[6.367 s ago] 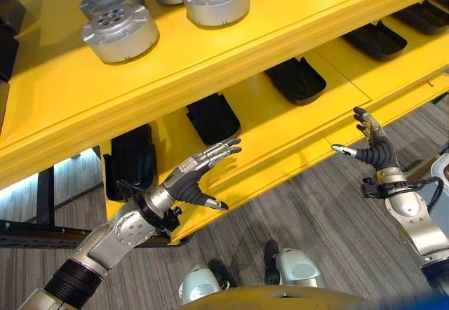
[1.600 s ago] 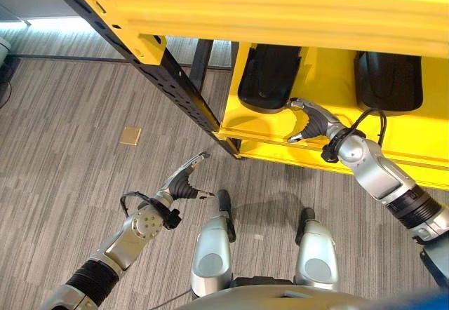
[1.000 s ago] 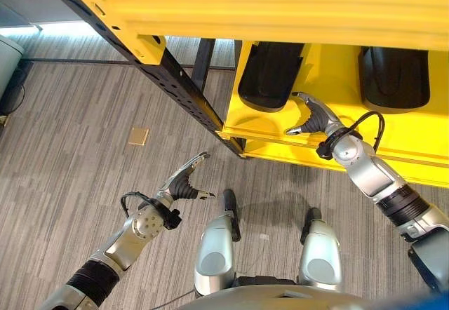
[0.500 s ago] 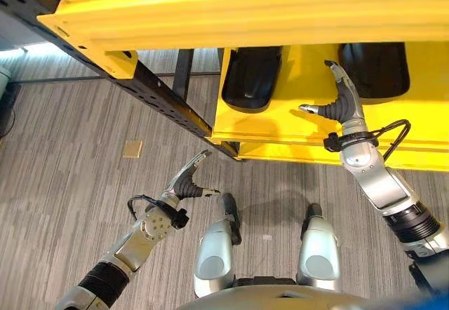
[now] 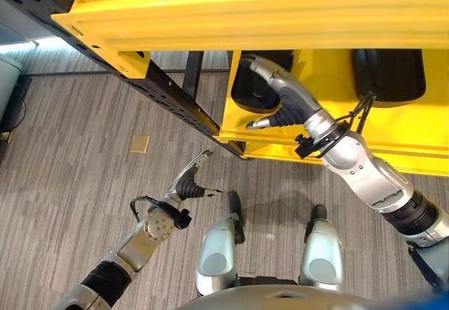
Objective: Move parts from the plastic box to the shelf.
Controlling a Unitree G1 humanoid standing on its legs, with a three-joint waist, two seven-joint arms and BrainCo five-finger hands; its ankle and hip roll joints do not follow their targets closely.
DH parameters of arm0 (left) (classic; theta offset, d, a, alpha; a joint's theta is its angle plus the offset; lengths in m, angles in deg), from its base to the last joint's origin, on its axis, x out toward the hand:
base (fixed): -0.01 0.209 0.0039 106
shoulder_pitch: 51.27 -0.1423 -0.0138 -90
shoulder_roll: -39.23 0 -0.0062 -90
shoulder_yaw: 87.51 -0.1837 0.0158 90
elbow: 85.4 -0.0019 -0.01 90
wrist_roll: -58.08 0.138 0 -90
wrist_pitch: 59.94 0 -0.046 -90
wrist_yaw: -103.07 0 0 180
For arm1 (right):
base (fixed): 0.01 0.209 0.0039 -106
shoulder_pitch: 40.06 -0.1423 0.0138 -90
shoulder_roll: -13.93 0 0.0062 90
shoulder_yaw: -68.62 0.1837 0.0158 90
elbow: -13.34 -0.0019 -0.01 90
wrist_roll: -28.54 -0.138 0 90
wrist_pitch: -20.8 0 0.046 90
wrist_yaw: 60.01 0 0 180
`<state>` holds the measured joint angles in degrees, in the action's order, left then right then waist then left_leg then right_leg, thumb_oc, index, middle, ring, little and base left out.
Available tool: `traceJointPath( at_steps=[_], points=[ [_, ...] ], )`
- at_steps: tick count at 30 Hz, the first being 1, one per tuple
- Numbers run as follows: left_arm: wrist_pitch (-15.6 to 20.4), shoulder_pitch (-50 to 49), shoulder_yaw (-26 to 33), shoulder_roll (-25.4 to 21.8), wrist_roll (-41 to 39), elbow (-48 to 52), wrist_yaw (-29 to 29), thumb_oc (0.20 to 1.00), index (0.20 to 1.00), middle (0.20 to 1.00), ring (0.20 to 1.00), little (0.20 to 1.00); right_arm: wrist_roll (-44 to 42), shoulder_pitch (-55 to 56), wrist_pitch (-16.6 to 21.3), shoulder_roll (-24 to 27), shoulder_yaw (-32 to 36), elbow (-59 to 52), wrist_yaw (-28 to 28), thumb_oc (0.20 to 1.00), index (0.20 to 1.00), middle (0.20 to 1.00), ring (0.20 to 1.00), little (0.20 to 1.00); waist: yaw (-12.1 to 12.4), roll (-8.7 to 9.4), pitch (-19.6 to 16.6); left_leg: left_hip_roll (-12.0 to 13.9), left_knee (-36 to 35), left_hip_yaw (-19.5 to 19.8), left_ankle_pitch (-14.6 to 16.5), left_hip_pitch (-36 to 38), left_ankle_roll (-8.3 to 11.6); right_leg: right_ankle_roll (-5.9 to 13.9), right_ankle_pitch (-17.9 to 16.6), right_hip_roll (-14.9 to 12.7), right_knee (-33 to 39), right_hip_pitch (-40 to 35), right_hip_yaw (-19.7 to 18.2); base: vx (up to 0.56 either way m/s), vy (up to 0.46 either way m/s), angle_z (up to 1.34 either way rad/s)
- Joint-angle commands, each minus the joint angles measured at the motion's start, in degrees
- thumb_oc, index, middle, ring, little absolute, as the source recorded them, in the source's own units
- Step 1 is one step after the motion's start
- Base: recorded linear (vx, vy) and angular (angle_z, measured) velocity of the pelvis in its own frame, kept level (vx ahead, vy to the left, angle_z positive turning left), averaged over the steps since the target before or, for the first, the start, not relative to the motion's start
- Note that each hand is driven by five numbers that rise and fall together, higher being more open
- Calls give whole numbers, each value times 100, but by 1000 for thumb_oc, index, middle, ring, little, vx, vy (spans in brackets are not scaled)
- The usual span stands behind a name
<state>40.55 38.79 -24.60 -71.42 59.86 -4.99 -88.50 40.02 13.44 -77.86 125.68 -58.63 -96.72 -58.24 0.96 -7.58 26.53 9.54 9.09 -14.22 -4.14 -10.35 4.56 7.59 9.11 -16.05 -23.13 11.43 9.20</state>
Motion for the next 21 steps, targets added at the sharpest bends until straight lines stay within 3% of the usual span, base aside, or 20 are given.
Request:
traceJointPath(
  at_steps=[1, 5, 9, 16, 21],
  points=[
    [238, 65, -76, -264, -103, -2, -100, 1000, 1000, 1000, 1000, 1000, -65, -478, 169, -150, 61, -29, -217, 1000, 1000, 1000, 1000, 1000, 83, 258, -66, 231, 396, -363, 486, 261, -19, -73, 3, -154, -175, -201, 649, -44, 18, 19],
    [164, 202, -93, -300, -140, 12, -125, 1000, 1000, 1000, 1000, 1000, 51, -858, -467, -368, -339, 268, -450, 1000, 1000, 1000, 1000, 1000, 260, 279, 24, 206, 446, -290, 477, 152, -33, -39, -56, -200, -167, -168, 729, -60, 56, 12],
    [173, 293, -70, -326, -100, 38, -116, 1000, 1000, 1000, 1000, 1000, 393, -977, -999, -575, -583, 876, -179, 1000, 1000, 1000, 1000, 1000, 391, 299, 132, 214, 555, -232, 479, -2, -42, -5, -88, -232, -211, -115, 781, -52, 24, 15],
    [72, 329, -24, -284, -20, 61, -113, 1000, 1000, 1000, 1000, 1000, 784, -909, -1005, -811, -494, 1641, 195, 1000, 1000, 1000, 1000, 1000, 482, 291, 226, 197, 702, -175, 500, -179, -78, -6, -67, -251, -322, -59, 811, -7, 3, 0],
    [104, 339, 7, -310, 19, 90, -20, 1000, 1000, 1000, 1000, 1000, 708, -960, -882, -935, -482, 2090, -161, 1000, 1000, 1000, 1000, 1000, 537, 263, 272, 181, 774, -167, 520, -261, -86, -15, -35, -286, -402, -10, 830, -9, 0, 11]
  ],
)
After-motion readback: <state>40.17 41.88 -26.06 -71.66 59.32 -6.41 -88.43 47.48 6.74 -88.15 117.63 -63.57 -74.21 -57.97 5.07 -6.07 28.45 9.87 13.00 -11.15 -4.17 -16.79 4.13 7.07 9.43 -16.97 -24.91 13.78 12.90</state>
